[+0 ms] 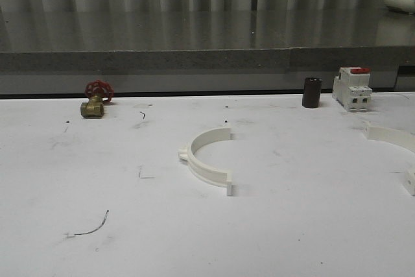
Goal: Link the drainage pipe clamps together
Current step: 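Move the right gripper down over the other white clamp half, then grasp the second white clamp half by its end with the right gripper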
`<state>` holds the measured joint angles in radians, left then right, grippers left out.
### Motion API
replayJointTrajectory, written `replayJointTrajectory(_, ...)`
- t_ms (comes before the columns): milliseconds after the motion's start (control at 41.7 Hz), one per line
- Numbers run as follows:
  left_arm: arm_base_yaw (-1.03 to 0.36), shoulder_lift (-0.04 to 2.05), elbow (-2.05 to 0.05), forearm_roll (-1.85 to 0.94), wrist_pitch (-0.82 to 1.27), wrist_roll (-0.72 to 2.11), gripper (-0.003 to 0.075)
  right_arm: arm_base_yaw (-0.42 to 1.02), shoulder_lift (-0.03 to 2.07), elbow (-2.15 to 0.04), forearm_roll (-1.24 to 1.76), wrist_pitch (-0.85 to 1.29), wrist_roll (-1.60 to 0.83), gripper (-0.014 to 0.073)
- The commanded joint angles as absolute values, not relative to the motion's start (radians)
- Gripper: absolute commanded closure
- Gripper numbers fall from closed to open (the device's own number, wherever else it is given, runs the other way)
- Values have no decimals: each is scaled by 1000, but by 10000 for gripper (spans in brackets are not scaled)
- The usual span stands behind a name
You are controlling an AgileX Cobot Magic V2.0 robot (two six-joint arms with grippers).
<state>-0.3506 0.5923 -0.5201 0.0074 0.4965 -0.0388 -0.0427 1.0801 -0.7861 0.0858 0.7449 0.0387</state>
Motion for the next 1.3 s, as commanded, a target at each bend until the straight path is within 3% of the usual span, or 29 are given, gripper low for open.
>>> replayJointTrajectory(0,-347,593,-547,0,423,-40,437,-85,1170,-870,79,697,11,124)
replayJointTrajectory(504,-347,593,-547,0,423,-40,437,-144,1644,-1157,93,735,-52,124)
replayJointTrajectory(1104,-347,593,-547,0,423,-40,437,-128,1819,-1192,135,704,-94,125)
replayJointTrajectory(1176,-347,593,-547,0,423,-40,437,-128,1821,-1192,133,702,-94,151)
replayJointTrajectory(1272,-347,593,-547,0,423,-40,437,-128,1821,-1192,133,696,-95,260)
